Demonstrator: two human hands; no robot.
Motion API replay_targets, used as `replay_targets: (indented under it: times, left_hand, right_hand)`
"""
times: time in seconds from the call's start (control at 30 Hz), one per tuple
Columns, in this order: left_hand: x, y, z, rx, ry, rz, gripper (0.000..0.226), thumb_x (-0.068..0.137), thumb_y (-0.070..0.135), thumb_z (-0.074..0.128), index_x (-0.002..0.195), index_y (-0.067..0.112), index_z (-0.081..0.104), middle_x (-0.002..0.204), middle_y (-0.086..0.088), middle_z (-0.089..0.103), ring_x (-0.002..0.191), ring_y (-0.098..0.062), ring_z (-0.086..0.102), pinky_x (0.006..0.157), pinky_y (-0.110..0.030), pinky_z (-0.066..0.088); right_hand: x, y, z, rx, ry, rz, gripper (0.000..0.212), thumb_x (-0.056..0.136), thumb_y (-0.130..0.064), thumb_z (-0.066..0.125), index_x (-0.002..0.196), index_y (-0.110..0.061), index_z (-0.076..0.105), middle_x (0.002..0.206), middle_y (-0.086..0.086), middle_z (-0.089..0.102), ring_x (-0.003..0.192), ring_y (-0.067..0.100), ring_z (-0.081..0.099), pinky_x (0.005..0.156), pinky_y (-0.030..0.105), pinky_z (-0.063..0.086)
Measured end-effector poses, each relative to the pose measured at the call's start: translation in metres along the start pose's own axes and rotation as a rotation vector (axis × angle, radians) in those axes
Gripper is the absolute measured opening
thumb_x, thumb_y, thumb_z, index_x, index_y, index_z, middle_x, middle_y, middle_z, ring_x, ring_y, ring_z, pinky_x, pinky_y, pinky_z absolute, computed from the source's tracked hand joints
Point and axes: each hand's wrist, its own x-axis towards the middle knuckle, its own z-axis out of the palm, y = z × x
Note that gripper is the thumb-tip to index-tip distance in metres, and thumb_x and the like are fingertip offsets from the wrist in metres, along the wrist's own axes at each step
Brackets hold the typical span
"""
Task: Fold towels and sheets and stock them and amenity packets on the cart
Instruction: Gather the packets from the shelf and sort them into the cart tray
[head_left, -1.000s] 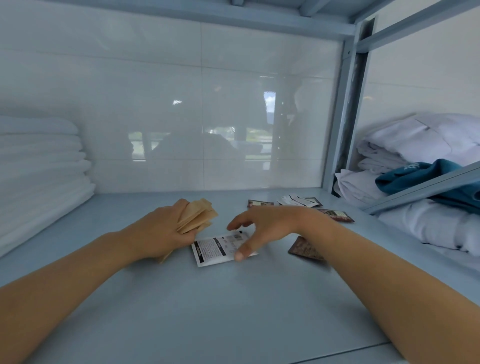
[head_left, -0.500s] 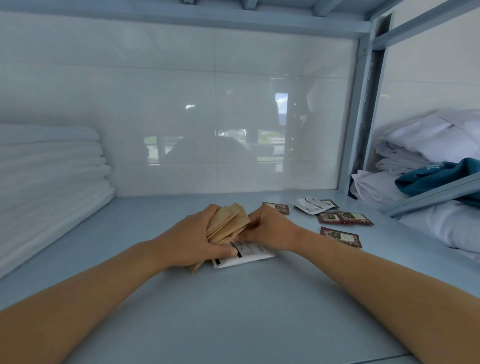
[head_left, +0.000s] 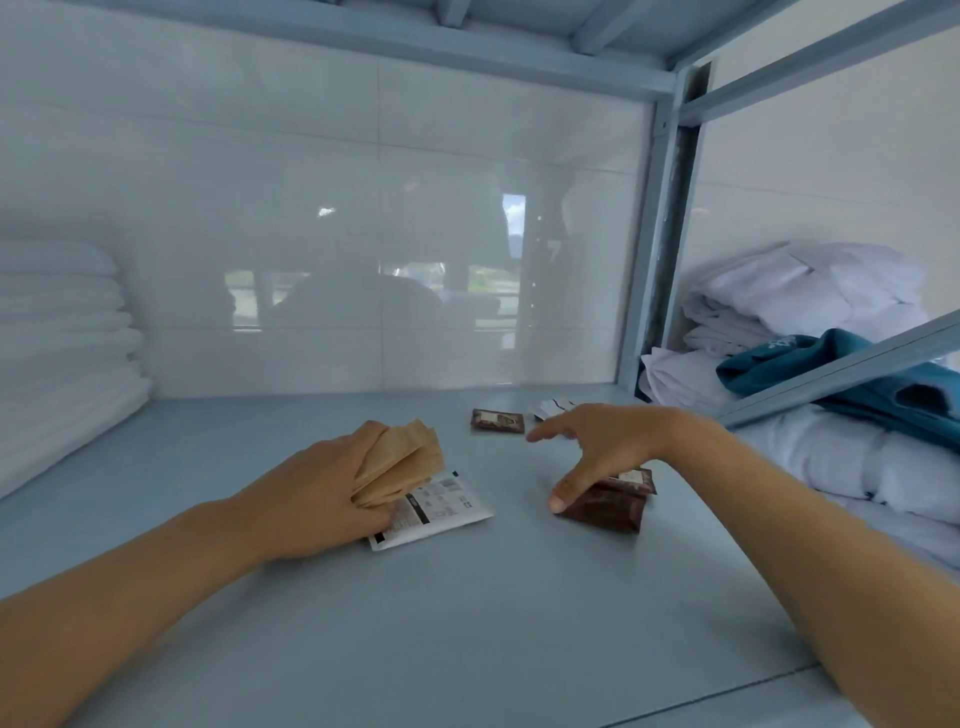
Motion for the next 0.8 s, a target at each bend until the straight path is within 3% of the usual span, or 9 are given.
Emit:
replay_targets:
  times: [0.1, 0.2, 0.3, 0.4, 0.43, 0.53, 0.63, 0.7, 0.8]
  left_hand:
    - [0.001, 0.008, 0.007, -0.001, -0.005, 0.013, 0.049, 0.075, 0.048, 0.067, 0.116, 0.047, 0.039, 0.094, 0.020, 0.060, 0.080, -0.001, 0.060, 0.072, -0.031, 0.052]
    - [0.001, 0.014, 0.013, 0.014, -0.003, -0.003, 0.053, 0.075, 0.046, 0.070, 0.117, 0.050, 0.039, 0.093, 0.023, 0.060, 0.081, 0.002, 0.058, 0.066, -0.024, 0.046]
    - [0.002, 0.017, 0.014, 0.018, -0.007, -0.033, 0.055, 0.071, 0.048, 0.071, 0.115, 0.053, 0.038, 0.091, 0.025, 0.061, 0.079, 0.002, 0.059, 0.063, -0.025, 0.046]
    - [0.007, 0.024, 0.013, 0.037, -0.022, -0.063, 0.053, 0.070, 0.050, 0.071, 0.113, 0.051, 0.040, 0.088, 0.019, 0.063, 0.074, -0.003, 0.061, 0.063, -0.028, 0.048]
    - [0.009, 0.028, 0.014, 0.044, -0.034, -0.061, 0.052, 0.070, 0.050, 0.071, 0.112, 0.050, 0.040, 0.088, 0.018, 0.063, 0.074, -0.004, 0.061, 0.064, -0.029, 0.049]
    - [0.021, 0.046, 0.017, 0.071, -0.066, -0.028, 0.048, 0.070, 0.051, 0.067, 0.110, 0.048, 0.039, 0.089, 0.018, 0.061, 0.076, -0.005, 0.060, 0.069, -0.033, 0.052]
    - [0.034, 0.061, 0.023, 0.131, -0.085, -0.009, 0.047, 0.073, 0.052, 0.065, 0.111, 0.044, 0.038, 0.092, 0.016, 0.058, 0.079, -0.007, 0.059, 0.071, -0.035, 0.052]
    - [0.038, 0.062, 0.029, 0.132, -0.062, -0.023, 0.046, 0.077, 0.052, 0.066, 0.110, 0.040, 0.037, 0.092, 0.014, 0.057, 0.079, -0.008, 0.058, 0.070, -0.035, 0.051]
    - [0.037, 0.057, 0.036, 0.119, -0.020, -0.013, 0.044, 0.076, 0.056, 0.063, 0.107, 0.042, 0.035, 0.091, 0.014, 0.057, 0.078, -0.008, 0.058, 0.070, -0.035, 0.050]
  right_hand:
    - [-0.019, 0.027, 0.000, -0.029, -0.122, 0.090, 0.119, 0.051, -0.082, 0.084, 0.154, -0.049, 0.033, 0.164, -0.016, 0.030, 0.150, 0.014, 0.030, 0.122, 0.038, 0.028]
    - [-0.024, 0.035, 0.005, -0.056, -0.115, 0.108, 0.111, 0.060, -0.074, 0.084, 0.155, -0.044, 0.035, 0.161, -0.014, 0.033, 0.146, 0.015, 0.035, 0.116, 0.035, 0.034]
    - [-0.020, 0.035, 0.010, -0.028, -0.035, 0.051, 0.083, 0.072, -0.053, 0.083, 0.146, -0.039, 0.049, 0.139, -0.013, 0.053, 0.119, 0.012, 0.055, 0.093, 0.026, 0.049]
    - [-0.017, 0.037, 0.013, 0.008, 0.073, 0.022, 0.047, 0.072, -0.041, 0.080, 0.116, -0.032, 0.065, 0.108, -0.010, 0.066, 0.098, 0.014, 0.064, 0.077, 0.031, 0.052]
    - [-0.016, 0.038, 0.015, 0.032, 0.102, 0.005, 0.042, 0.072, -0.038, 0.080, 0.112, -0.032, 0.067, 0.103, -0.011, 0.067, 0.096, 0.015, 0.065, 0.077, 0.032, 0.053]
    - [-0.016, 0.038, 0.014, 0.054, 0.122, -0.040, 0.050, 0.080, -0.038, 0.078, 0.129, -0.035, 0.067, 0.104, -0.021, 0.060, 0.104, 0.011, 0.060, 0.087, 0.029, 0.050]
    - [-0.020, 0.042, 0.009, 0.043, 0.084, -0.058, 0.050, 0.076, -0.052, 0.082, 0.123, -0.043, 0.069, 0.093, -0.026, 0.052, 0.106, 0.007, 0.055, 0.080, 0.022, 0.042]
    - [-0.025, 0.045, 0.004, 0.064, 0.062, -0.066, 0.054, 0.064, -0.067, 0.084, 0.113, -0.047, 0.071, 0.107, -0.026, 0.056, 0.116, 0.006, 0.054, 0.093, 0.026, 0.044]
    - [-0.026, 0.045, 0.004, 0.062, 0.060, -0.048, 0.067, 0.055, -0.069, 0.089, 0.114, -0.044, 0.070, 0.132, -0.018, 0.057, 0.127, 0.008, 0.050, 0.108, 0.034, 0.042]
